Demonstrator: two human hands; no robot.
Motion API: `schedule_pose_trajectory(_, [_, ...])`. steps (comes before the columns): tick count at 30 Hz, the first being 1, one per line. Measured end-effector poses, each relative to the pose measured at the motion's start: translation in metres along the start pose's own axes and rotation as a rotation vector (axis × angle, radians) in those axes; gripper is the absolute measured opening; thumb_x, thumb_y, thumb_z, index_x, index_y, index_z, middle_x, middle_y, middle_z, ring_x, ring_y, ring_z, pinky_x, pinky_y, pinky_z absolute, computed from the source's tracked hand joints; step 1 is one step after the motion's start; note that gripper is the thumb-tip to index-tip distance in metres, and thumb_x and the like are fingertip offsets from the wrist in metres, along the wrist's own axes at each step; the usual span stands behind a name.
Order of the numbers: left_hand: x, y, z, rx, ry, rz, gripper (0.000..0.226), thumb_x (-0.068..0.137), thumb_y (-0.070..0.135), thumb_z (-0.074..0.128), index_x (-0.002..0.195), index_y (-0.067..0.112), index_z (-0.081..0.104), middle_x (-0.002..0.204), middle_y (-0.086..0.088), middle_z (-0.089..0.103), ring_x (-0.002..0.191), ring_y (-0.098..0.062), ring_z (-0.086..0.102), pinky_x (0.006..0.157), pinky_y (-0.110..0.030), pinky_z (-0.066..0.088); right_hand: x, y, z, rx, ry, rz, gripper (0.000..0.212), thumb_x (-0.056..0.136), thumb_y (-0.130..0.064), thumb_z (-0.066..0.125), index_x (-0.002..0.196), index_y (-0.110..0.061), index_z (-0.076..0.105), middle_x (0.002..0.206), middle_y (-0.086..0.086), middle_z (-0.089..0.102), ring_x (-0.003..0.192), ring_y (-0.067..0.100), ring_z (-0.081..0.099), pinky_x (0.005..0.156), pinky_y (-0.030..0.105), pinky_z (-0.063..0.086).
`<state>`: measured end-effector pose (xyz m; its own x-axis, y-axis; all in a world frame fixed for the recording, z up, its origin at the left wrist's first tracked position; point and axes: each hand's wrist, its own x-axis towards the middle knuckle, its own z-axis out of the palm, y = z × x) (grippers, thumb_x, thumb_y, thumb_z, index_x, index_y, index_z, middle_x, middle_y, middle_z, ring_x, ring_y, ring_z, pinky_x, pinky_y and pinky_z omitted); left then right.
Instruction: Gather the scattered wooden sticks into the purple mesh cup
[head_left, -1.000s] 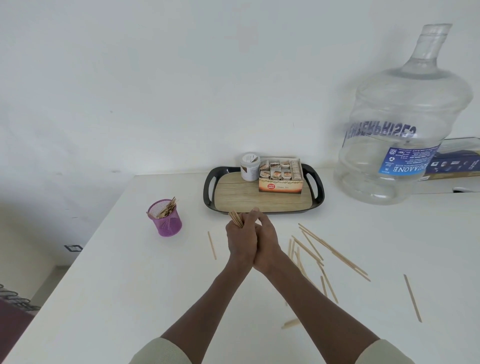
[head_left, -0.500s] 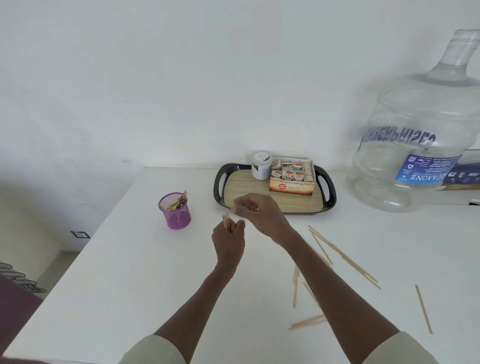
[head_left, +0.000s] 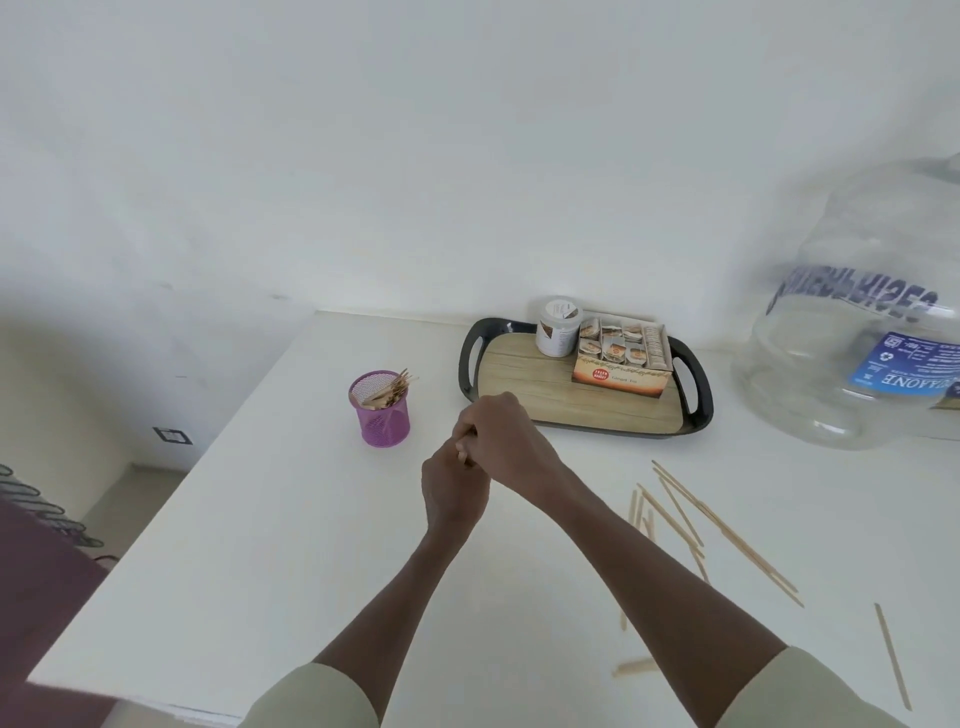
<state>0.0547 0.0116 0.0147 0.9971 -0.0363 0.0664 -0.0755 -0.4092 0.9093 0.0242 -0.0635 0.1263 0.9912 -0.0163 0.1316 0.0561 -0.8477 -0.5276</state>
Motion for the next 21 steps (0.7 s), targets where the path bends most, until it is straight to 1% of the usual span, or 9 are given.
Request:
schedule_pose_trajectory(3, [0.006, -0.016, -0.006, -0.047, 0.029, -0.022, 0.019, 0.080, 0.022, 0.061, 0.067, 0.021, 0.048, 0.053, 0.006, 0.054, 0.048, -0.006, 0.048, 0.042, -0.011, 0.030, 0.017, -0.001, -0.001, -0.041, 0.070, 0.001, 0.017, 0.087, 0.000, 0.062, 0.089, -0.002, 0.078, 0.086, 0.008, 0.076, 0.080, 0.018, 0.070, 0.075, 0.020, 0.052])
schedule_pose_trajectory(6, [0.014, -0.040, -0.011, -0.065, 0.042, -0.026, 0.016, 0.082, 0.026, 0.071, 0.088, 0.024, 0.056, 0.079, 0.013, 0.063, 0.073, -0.002, 0.060, 0.065, -0.015, 0.042, 0.038, -0.004, -0.005, 0.004, 0.195, 0.014, 0.016, 0.086, 0.001, 0.063, 0.089, -0.002, 0.078, 0.085, 0.007, 0.076, 0.075, 0.012, 0.065, 0.068, 0.016, 0.046])
schedule_pose_trajectory(9, [0.018, -0.064, -0.014, 0.011, 0.030, -0.002, 0.023, 0.082, 0.024, 0.072, 0.101, 0.021, 0.059, 0.098, 0.012, 0.059, 0.094, -0.010, 0.056, 0.082, -0.022, 0.043, 0.065, -0.010, -0.004, 0.093, 0.317, -0.002, 0.014, 0.087, 0.000, 0.065, 0.094, -0.001, 0.077, 0.087, 0.007, 0.076, 0.070, 0.007, 0.062, 0.067, 0.011, 0.045])
schedule_pose_trajectory(11, [0.017, -0.077, -0.016, 0.111, 0.029, 0.050, 0.025, 0.082, 0.023, 0.072, 0.103, 0.020, 0.060, 0.103, 0.012, 0.055, 0.099, -0.008, 0.048, 0.084, -0.022, 0.040, 0.084, -0.015, 0.002, 0.137, 0.365, -0.016, 0.014, 0.087, 0.000, 0.067, 0.096, -0.002, 0.077, 0.086, 0.007, 0.075, 0.069, 0.005, 0.060, 0.065, 0.006, 0.041])
schedule_pose_trajectory(12, [0.016, -0.082, -0.017, 0.160, 0.030, 0.091, 0.024, 0.081, 0.021, 0.072, 0.102, 0.021, 0.060, 0.104, 0.012, 0.054, 0.099, -0.006, 0.044, 0.084, -0.022, 0.041, 0.091, -0.018, 0.006, 0.141, 0.377, -0.025, 0.015, 0.087, 0.000, 0.067, 0.097, -0.002, 0.077, 0.085, 0.007, 0.075, 0.069, 0.005, 0.060, 0.065, 0.006, 0.042])
schedule_pose_trajectory(14, [0.015, -0.093, -0.020, 0.220, 0.023, 0.146, 0.024, 0.080, 0.016, 0.071, 0.100, 0.022, 0.059, 0.104, 0.011, 0.054, 0.099, -0.006, 0.042, 0.084, -0.023, 0.043, 0.106, -0.025, 0.019, 0.145, 0.370, -0.041, 0.015, 0.087, -0.001, 0.066, 0.098, -0.002, 0.077, 0.087, 0.007, 0.077, 0.071, 0.006, 0.062, 0.068, 0.014, 0.049])
schedule_pose_trajectory(16, [0.014, -0.102, -0.023, 0.250, 0.014, 0.169, 0.025, 0.080, 0.013, 0.069, 0.099, 0.023, 0.058, 0.104, 0.012, 0.052, 0.100, -0.008, 0.044, 0.084, -0.023, 0.044, 0.119, -0.028, 0.033, 0.152, 0.324, -0.029, 0.013, 0.087, 0.001, 0.064, 0.094, 0.002, 0.075, 0.087, 0.010, 0.077, 0.074, 0.014, 0.067, 0.073, 0.027, 0.056])
schedule_pose_trajectory(19, [0.014, -0.106, -0.023, 0.254, 0.020, 0.173, 0.025, 0.080, 0.012, 0.067, 0.100, 0.023, 0.056, 0.104, 0.011, 0.052, 0.101, -0.008, 0.045, 0.081, -0.019, 0.042, 0.134, -0.031, 0.054, 0.101, 0.210, 0.004, 0.013, 0.085, 0.004, 0.060, 0.092, 0.013, 0.067, 0.091, 0.025, 0.072, 0.089, 0.035, 0.069, 0.080, 0.048, 0.054])
schedule_pose_trajectory(21, [0.014, -0.105, -0.023, 0.253, 0.024, 0.171, 0.024, 0.081, 0.012, 0.067, 0.101, 0.022, 0.057, 0.104, 0.010, 0.052, 0.101, -0.007, 0.044, 0.080, -0.019, 0.043, 0.139, -0.030, 0.067, 0.052, 0.134, 0.005, 0.014, 0.087, 0.005, 0.058, 0.093, 0.013, 0.067, 0.092, 0.028, 0.069, 0.092, 0.039, 0.066, 0.081, 0.050, 0.052])
